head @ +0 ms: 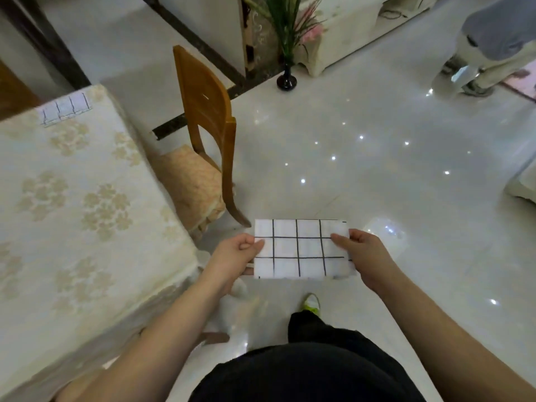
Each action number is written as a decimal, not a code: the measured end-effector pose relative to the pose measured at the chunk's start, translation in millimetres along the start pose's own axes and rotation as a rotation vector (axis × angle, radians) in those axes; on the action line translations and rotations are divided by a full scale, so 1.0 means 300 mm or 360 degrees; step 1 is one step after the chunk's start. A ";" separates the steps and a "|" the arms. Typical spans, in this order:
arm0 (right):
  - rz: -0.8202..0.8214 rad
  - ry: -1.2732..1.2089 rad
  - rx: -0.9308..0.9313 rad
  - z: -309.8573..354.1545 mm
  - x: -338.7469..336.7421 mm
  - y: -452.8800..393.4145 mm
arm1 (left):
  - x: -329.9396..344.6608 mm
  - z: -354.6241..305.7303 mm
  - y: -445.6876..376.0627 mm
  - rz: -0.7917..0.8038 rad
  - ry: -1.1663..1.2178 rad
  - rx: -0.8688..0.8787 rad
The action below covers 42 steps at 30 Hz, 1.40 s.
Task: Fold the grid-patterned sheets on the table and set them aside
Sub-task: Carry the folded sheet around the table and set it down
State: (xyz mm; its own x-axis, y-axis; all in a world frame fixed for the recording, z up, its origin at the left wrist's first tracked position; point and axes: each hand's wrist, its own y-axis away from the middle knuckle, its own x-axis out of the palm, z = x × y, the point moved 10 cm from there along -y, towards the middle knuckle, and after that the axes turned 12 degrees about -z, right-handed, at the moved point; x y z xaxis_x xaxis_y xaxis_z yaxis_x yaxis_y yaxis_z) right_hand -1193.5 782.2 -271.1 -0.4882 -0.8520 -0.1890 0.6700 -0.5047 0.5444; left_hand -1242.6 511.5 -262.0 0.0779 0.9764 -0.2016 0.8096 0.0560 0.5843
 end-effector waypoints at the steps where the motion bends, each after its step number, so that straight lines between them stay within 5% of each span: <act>1: 0.0025 0.0014 -0.0002 0.031 -0.005 -0.048 | 0.026 -0.033 -0.016 -0.0038 -0.0003 -0.0013; 18: 0.0503 0.0016 -0.0202 0.572 0.182 -0.469 | 0.091 -0.452 -0.276 -0.0334 0.0141 -0.0001; 42: 0.0489 0.0174 -0.0420 1.259 0.839 -1.092 | -0.177 -1.093 -1.089 -0.0538 0.0401 0.0083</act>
State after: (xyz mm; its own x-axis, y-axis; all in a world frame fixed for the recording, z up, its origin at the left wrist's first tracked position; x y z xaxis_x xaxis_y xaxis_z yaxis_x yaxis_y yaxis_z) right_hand -1747.2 785.7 -188.3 -0.1906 -0.9710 -0.1441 0.9025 -0.2310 0.3636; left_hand -1701.9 509.7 -184.5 -0.3364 0.9257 -0.1728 0.7939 0.3774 0.4766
